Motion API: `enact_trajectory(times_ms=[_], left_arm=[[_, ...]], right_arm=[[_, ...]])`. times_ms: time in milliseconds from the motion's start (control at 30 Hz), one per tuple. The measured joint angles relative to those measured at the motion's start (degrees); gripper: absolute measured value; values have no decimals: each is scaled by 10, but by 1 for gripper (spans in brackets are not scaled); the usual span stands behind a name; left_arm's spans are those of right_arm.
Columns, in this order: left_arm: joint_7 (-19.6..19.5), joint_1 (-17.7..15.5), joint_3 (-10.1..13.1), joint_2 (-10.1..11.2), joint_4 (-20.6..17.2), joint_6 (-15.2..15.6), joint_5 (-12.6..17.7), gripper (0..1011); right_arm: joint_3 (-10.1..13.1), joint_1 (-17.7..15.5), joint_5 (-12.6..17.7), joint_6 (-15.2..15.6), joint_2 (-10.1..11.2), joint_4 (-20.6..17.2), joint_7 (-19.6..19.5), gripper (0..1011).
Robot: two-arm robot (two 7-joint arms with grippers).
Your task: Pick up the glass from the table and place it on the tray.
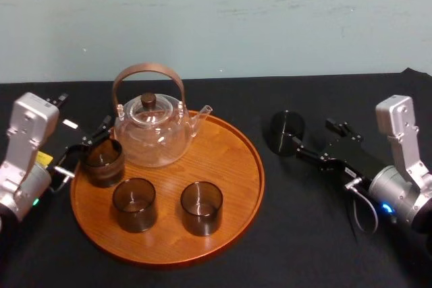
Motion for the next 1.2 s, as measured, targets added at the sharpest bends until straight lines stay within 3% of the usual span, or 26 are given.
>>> enact_trajectory(times_ms=[833,1200], left_arm=[[0,0,0,0,0,0,0,1001],[0,0,0,0,0,0,0,1001]], right_arm=[[-38,86,-32,7,-35,99,14,1002],[-41,112,-38,8,-47,141,14,1002]])
